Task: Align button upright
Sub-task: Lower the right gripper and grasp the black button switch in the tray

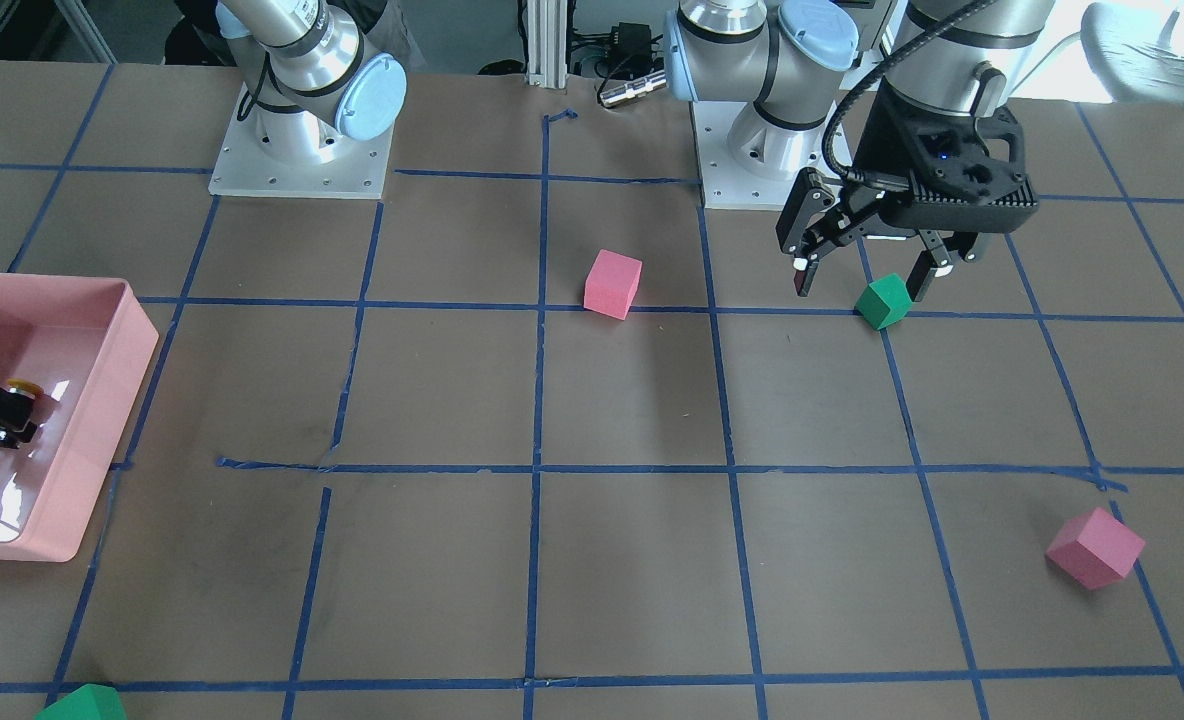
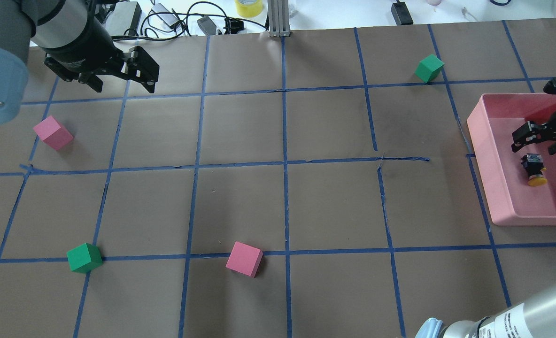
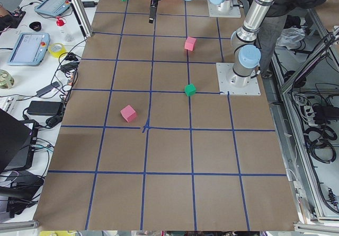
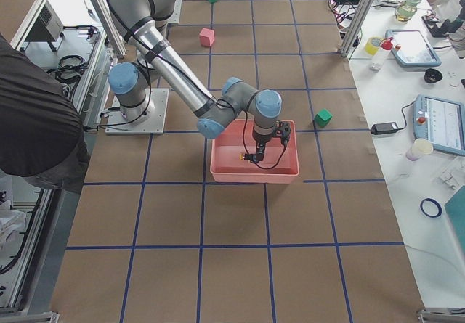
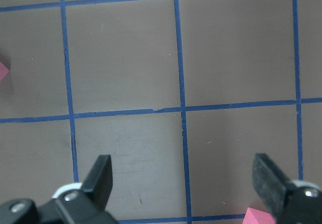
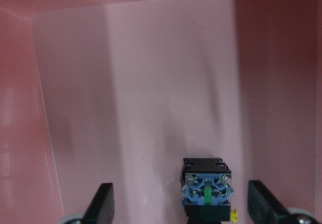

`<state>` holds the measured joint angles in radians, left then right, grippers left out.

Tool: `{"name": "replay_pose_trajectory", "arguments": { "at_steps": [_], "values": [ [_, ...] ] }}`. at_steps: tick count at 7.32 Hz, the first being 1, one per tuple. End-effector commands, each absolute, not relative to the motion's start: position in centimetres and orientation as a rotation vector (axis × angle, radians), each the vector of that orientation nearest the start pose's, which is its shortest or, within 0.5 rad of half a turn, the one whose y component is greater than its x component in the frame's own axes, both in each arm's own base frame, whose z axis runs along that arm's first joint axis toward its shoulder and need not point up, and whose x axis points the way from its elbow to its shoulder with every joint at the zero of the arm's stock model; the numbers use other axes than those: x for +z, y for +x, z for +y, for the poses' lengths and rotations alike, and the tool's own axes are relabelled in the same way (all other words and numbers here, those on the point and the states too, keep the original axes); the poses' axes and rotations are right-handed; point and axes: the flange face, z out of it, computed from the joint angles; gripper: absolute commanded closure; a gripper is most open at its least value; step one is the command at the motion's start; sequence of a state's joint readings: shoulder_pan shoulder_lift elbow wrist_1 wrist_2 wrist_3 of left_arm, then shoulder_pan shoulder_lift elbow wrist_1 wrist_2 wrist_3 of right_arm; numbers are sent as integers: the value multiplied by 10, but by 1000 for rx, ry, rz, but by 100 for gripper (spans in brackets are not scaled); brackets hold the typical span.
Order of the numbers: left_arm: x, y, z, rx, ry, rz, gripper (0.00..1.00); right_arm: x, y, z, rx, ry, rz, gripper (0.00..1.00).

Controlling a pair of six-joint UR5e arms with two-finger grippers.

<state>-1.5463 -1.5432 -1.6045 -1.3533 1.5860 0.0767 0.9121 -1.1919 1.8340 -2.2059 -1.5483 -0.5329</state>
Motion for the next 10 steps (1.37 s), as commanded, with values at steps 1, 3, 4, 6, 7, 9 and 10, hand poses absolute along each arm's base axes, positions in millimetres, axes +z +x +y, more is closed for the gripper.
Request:
{"name": "replay_pose_trajectory", "arguments": {
  "at_steps": [1, 3, 4, 6, 7, 9, 10],
  "values": [
    [508, -119, -502, -325, 78, 3098, 0, 216, -241, -529, 11, 201, 3104, 6],
    [508, -119, -502, -325, 78, 3098, 0, 210, -239, -526, 17, 198, 3102, 8],
    [510, -119, -501, -330, 78, 3096, 0, 207, -241, -528, -5, 199, 3113, 8],
    [511, -119, -501, -332, 78, 3095, 0, 196, -245, -532, -16, 180, 3132, 8],
    [511, -119, -501, -332, 78, 3095, 0, 196, -245, -532, -21, 181, 3136, 8],
    [511, -119, -501, -332, 78, 3095, 0, 195, -246, -531, -3, 176, 3147, 8],
    [511, -119, -501, -332, 80, 3095, 0, 194, -247, -530, 10, 177, 3156, 8]
  ]
}}
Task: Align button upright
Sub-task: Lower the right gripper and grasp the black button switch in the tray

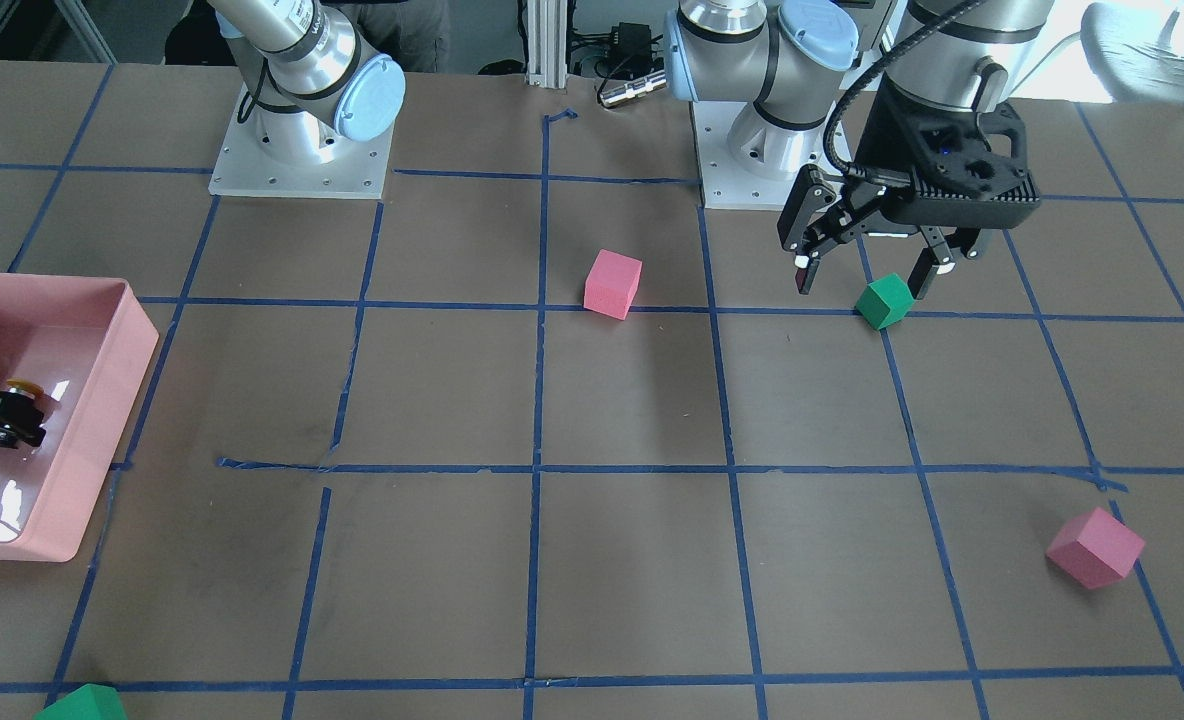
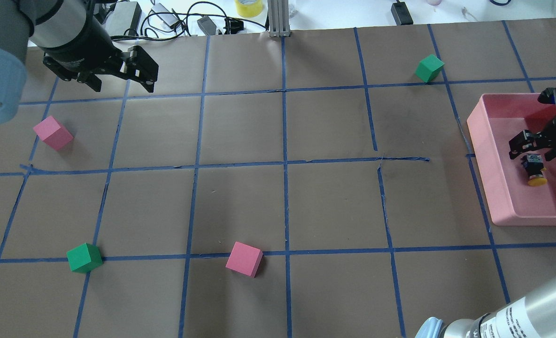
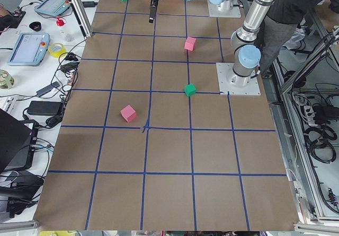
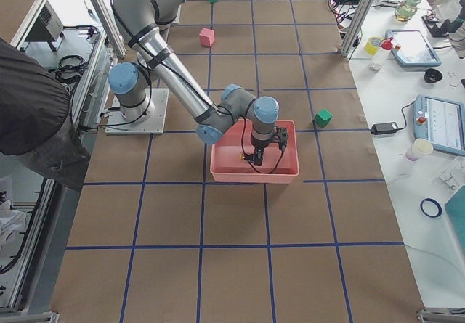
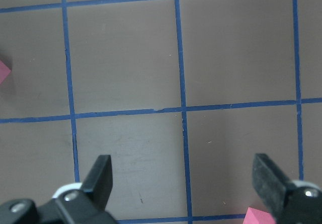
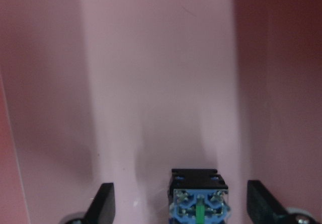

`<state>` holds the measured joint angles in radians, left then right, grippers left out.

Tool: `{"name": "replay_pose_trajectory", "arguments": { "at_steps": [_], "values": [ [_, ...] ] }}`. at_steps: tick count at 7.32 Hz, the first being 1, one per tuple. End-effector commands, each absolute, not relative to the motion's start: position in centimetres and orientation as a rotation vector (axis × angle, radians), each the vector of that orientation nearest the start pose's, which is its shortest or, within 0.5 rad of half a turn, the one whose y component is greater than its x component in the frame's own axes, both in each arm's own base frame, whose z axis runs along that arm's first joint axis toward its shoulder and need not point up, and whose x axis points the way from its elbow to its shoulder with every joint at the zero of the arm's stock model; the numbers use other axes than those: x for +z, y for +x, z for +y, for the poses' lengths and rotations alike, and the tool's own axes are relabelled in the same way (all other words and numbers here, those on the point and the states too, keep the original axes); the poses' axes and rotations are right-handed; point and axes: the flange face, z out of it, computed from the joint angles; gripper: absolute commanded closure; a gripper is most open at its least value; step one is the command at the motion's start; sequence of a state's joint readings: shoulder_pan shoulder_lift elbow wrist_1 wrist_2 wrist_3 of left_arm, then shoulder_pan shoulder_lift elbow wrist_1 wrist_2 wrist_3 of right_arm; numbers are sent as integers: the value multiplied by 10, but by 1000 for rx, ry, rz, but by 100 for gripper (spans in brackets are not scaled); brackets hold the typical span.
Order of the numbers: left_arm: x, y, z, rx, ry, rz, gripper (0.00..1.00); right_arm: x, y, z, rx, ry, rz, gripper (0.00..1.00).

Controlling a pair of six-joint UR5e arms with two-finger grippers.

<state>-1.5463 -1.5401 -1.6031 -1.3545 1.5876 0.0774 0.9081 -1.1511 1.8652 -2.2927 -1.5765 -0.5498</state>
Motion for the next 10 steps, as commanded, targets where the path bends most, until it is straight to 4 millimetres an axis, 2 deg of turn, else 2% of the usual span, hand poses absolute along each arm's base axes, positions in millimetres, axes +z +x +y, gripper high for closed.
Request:
{"name": "replay_pose_trajectory", "arguments": {
  "at_steps": [1, 6, 7, 8, 9, 10],
  "values": [
    [511, -120, -501, -332, 80, 3095, 0, 193, -246, -529, 15, 165, 3157, 8],
    [513, -120, -499, -332, 82, 3094, 0, 186, -244, -523, 56, 148, 3161, 8],
    [513, -120, -499, -332, 83, 3095, 0, 186, -245, -522, 66, 148, 3170, 13],
    [513, -120, -499, -332, 83, 3095, 0, 186, -245, -521, 71, 148, 3171, 25],
    [513, -120, -499, -332, 82, 3094, 0, 186, -245, -522, 67, 148, 3168, 48],
    [513, -120, -500, -332, 81, 3097, 0, 187, -244, -522, 65, 148, 3167, 81]
  ]
}}
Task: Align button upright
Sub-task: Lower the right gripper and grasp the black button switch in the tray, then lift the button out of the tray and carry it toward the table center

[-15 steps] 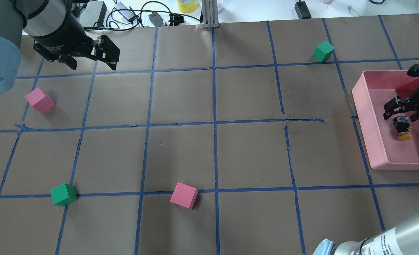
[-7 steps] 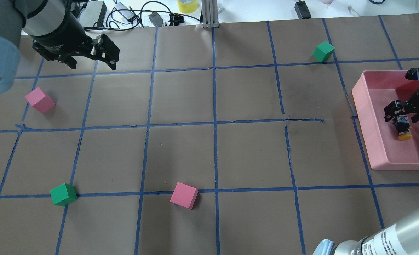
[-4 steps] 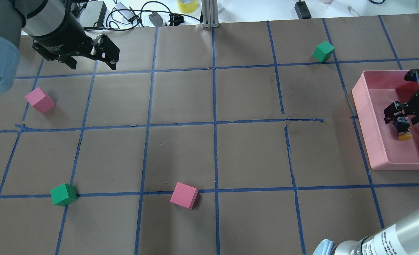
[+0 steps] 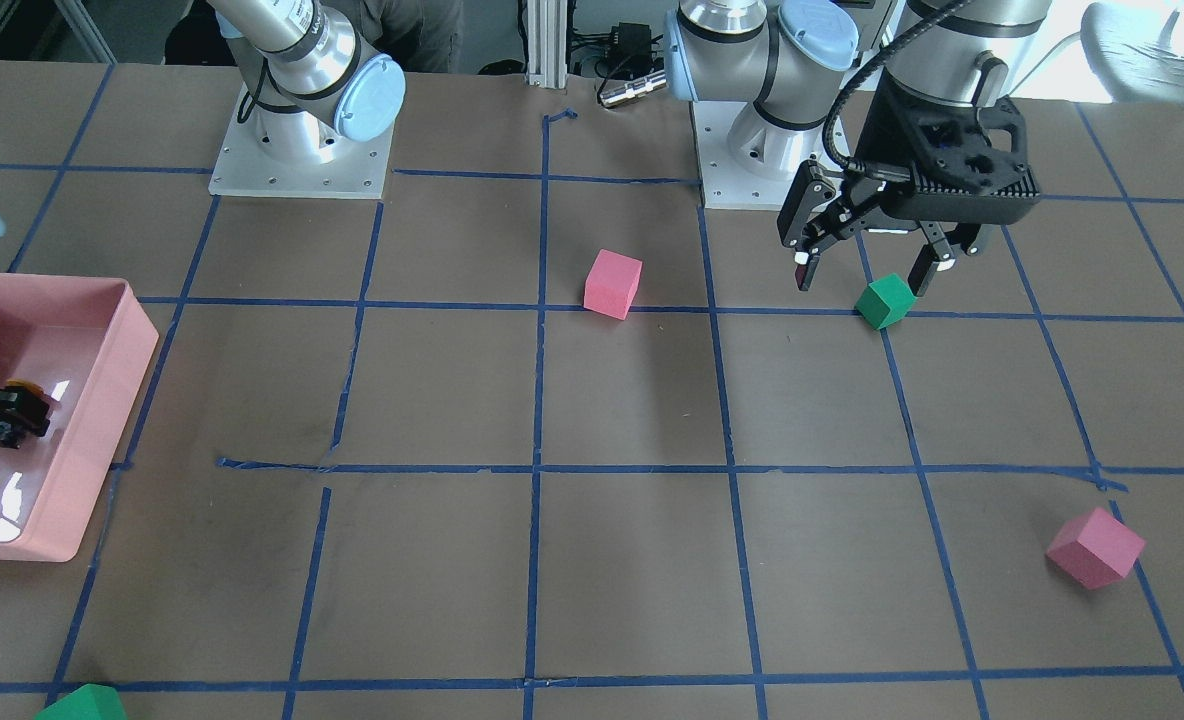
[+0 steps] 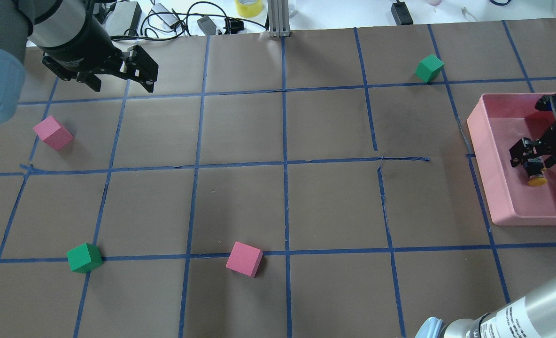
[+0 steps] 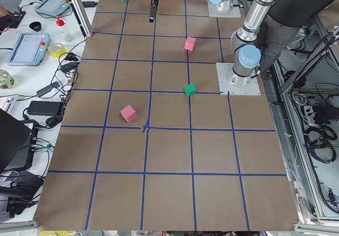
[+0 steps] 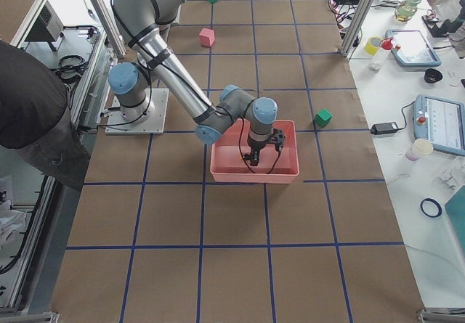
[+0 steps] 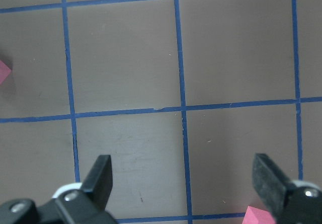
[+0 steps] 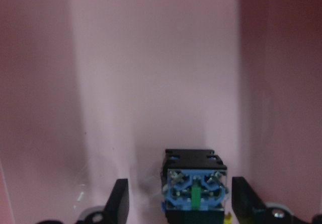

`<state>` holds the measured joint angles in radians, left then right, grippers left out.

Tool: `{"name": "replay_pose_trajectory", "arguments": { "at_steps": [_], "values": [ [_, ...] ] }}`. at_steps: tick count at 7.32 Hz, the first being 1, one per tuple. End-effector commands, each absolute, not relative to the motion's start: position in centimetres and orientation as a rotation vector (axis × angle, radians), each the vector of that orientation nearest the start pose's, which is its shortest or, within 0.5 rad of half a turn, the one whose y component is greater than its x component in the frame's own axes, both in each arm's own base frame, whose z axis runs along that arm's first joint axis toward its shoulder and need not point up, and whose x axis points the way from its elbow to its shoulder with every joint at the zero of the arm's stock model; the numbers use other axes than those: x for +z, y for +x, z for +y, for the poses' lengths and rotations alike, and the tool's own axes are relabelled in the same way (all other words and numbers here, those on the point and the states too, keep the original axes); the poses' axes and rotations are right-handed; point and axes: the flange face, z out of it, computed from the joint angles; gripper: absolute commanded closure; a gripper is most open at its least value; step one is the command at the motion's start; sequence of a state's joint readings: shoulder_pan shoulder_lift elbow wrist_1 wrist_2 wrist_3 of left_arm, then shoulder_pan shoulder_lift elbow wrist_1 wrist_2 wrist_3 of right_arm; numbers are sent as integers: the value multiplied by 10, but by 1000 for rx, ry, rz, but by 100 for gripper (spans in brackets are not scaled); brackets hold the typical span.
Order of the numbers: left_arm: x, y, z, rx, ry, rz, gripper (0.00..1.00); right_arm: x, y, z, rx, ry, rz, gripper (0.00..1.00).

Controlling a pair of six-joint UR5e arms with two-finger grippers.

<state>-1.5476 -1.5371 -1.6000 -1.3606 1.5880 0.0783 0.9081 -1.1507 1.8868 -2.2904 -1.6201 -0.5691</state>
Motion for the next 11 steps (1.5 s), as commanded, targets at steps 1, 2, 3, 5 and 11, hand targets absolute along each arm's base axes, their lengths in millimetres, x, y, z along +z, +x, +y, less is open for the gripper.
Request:
{"name": "replay_pose_trajectory", "arguments": {
  "at_steps": [1, 2, 3, 5, 11],
  "values": [
    [513, -120, -499, -329, 82, 3094, 0, 191, -245, -522, 71, 146, 3174, 100],
    [514, -120, -499, -334, 82, 3093, 0, 196, -247, -524, 59, 144, 3177, 100],
    [515, -120, -499, -334, 82, 3093, 0, 203, -248, -526, 43, 144, 3179, 100],
    [515, -120, -499, -329, 82, 3094, 0, 252, -244, -527, 6, 114, 3190, 100],
    [515, -120, -499, -329, 82, 3092, 0, 402, -86, -598, -78, -120, 3112, 100]
  ]
}}
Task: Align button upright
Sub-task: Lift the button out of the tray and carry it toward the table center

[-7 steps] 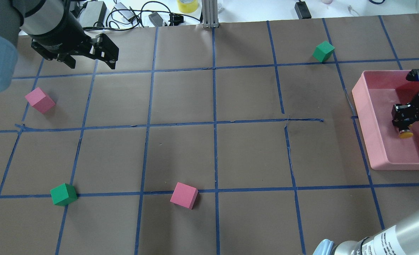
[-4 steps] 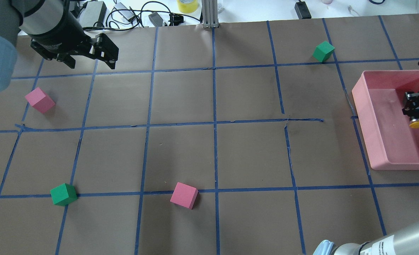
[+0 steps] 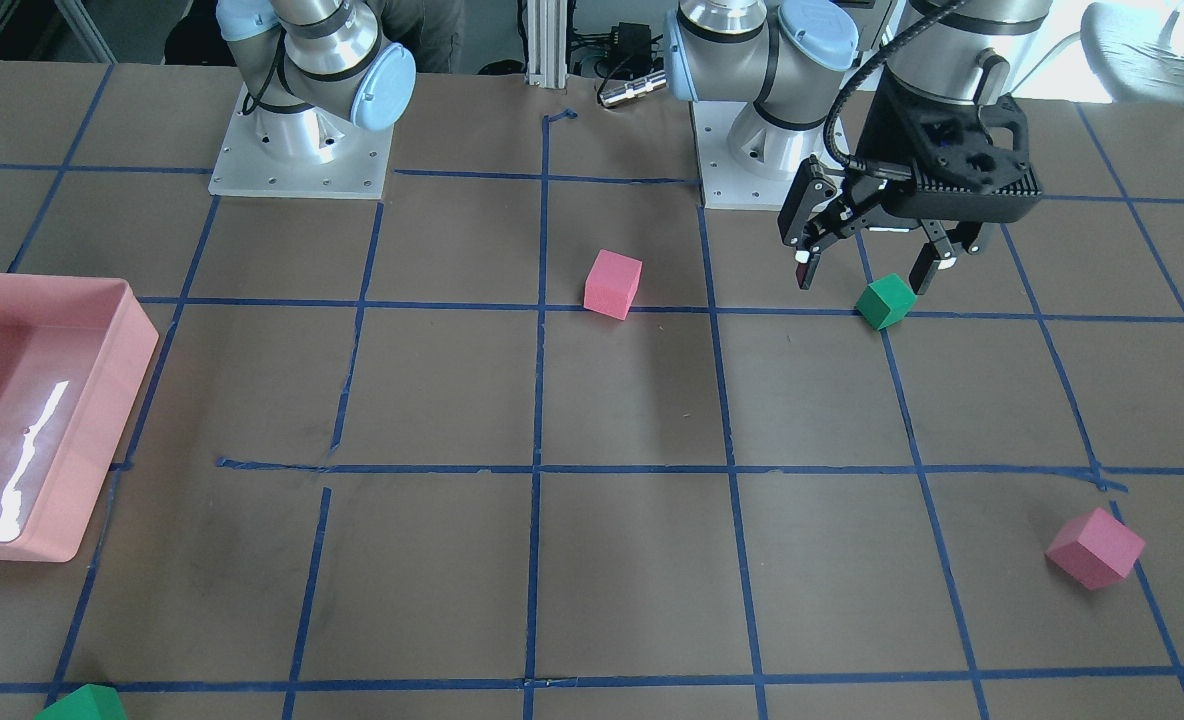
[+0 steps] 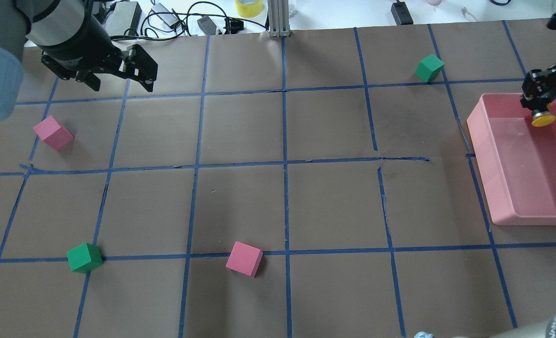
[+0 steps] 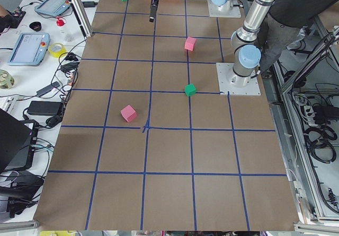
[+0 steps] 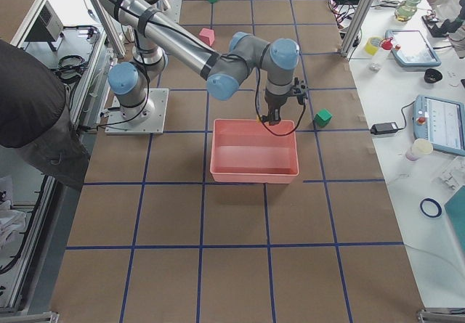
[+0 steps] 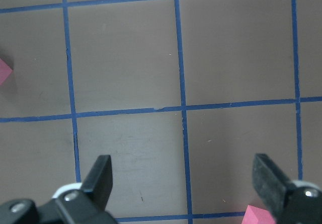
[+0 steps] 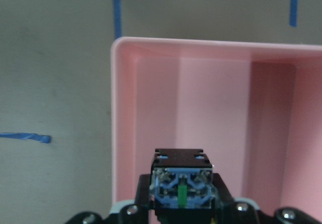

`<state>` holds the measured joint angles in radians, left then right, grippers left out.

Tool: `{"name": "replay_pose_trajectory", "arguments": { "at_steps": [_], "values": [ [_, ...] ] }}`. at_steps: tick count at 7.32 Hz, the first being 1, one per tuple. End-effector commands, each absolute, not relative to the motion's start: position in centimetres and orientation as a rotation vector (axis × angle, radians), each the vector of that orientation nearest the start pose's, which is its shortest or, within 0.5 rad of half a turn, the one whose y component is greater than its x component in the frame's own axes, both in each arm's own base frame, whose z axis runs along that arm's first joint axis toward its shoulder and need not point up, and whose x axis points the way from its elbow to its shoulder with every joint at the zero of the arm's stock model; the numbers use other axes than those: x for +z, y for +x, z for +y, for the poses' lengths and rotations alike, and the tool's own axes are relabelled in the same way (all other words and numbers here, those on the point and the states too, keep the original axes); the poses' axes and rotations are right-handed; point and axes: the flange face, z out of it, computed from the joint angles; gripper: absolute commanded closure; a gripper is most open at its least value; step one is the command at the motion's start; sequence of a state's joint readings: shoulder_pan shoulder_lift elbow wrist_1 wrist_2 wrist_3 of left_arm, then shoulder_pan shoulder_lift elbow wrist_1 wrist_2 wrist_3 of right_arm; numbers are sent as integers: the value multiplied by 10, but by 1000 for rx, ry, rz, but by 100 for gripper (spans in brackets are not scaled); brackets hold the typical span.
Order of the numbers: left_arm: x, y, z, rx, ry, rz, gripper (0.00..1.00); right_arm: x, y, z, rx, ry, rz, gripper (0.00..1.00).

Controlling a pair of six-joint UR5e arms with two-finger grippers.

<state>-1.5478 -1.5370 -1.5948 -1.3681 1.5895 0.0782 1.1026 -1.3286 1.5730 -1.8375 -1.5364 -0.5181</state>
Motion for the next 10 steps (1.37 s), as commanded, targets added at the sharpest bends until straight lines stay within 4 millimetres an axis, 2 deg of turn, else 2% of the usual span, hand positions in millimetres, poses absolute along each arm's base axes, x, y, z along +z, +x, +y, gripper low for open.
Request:
{"name": "replay_pose_trajectory", "arguments": {
  "at_steps": [1, 2, 3, 4, 5, 6, 8, 9, 10],
  "values": [
    [515, -120, -499, -331, 82, 3092, 0, 404, -17, -605, -79, -126, 3120, 100],
    [515, -120, -499, -331, 82, 3092, 0, 407, 64, -605, -121, -145, 3127, 100],
    [515, -120, -499, -331, 82, 3092, 0, 402, 126, -600, -140, -80, 3135, 100],
    [515, -120, -499, -329, 82, 3092, 0, 393, 179, -592, -120, -25, 3117, 100],
    [515, -120, -499, -331, 82, 3092, 0, 377, 243, -586, -139, -46, 3105, 100],
    [514, -120, -499, -327, 82, 3093, 0, 352, 286, -582, -100, -37, 3105, 100],
    [515, -120, -499, -329, 82, 3094, 0, 297, 326, -588, -69, 24, 3089, 100],
    [515, -120, -499, -329, 82, 3092, 0, 275, 350, -584, -71, 29, 3087, 100],
    [515, -120, -499, -329, 82, 3092, 0, 257, 362, -581, -64, 3, 3086, 100]
  ]
}}
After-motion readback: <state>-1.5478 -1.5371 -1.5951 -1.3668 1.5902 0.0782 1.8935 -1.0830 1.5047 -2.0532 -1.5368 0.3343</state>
